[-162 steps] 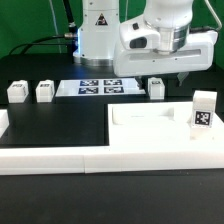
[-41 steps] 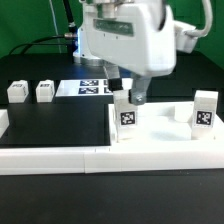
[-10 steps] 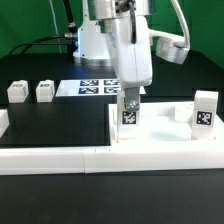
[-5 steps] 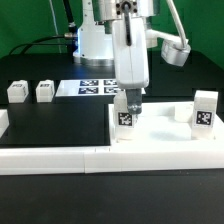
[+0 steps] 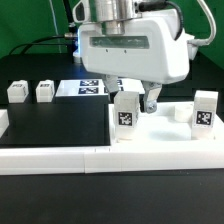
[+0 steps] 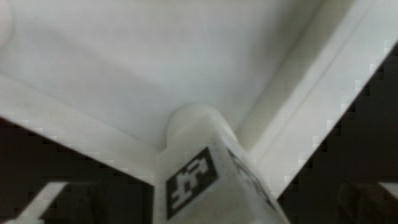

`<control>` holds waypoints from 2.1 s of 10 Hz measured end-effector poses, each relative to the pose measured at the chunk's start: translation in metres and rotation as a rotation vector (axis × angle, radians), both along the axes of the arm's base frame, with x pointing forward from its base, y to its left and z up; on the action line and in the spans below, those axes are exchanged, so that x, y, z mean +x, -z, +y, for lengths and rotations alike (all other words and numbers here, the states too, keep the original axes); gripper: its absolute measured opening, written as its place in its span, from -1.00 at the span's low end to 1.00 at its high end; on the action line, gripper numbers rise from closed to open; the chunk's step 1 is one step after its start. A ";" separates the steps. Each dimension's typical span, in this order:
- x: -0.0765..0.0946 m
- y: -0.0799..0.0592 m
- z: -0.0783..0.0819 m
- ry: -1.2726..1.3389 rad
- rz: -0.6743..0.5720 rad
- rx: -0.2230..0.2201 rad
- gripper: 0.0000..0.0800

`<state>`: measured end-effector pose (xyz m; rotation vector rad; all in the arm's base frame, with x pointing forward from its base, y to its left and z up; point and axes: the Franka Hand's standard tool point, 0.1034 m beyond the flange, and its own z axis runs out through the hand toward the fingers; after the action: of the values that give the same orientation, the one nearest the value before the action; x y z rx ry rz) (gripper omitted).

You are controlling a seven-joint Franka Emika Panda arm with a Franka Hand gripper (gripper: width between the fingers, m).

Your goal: Assemble square table

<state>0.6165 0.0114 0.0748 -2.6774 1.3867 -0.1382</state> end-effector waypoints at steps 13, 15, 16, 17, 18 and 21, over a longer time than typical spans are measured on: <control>0.005 0.009 -0.002 0.539 0.102 0.107 -0.26; 0.006 0.009 -0.006 0.780 0.120 0.197 -0.26; 0.005 0.009 -0.006 0.774 0.119 0.194 -0.25; 0.005 0.009 -0.005 0.699 0.111 0.179 -0.25; 0.005 0.008 -0.002 0.516 0.094 0.134 0.19; 0.003 0.010 -0.001 0.058 0.067 0.073 0.60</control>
Offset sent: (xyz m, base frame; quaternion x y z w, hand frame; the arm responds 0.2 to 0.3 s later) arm 0.0000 0.0000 0.0000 0.0000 0.0000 0.0650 0.9979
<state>0.6199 0.0105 0.0649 -2.6060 1.4599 -0.0023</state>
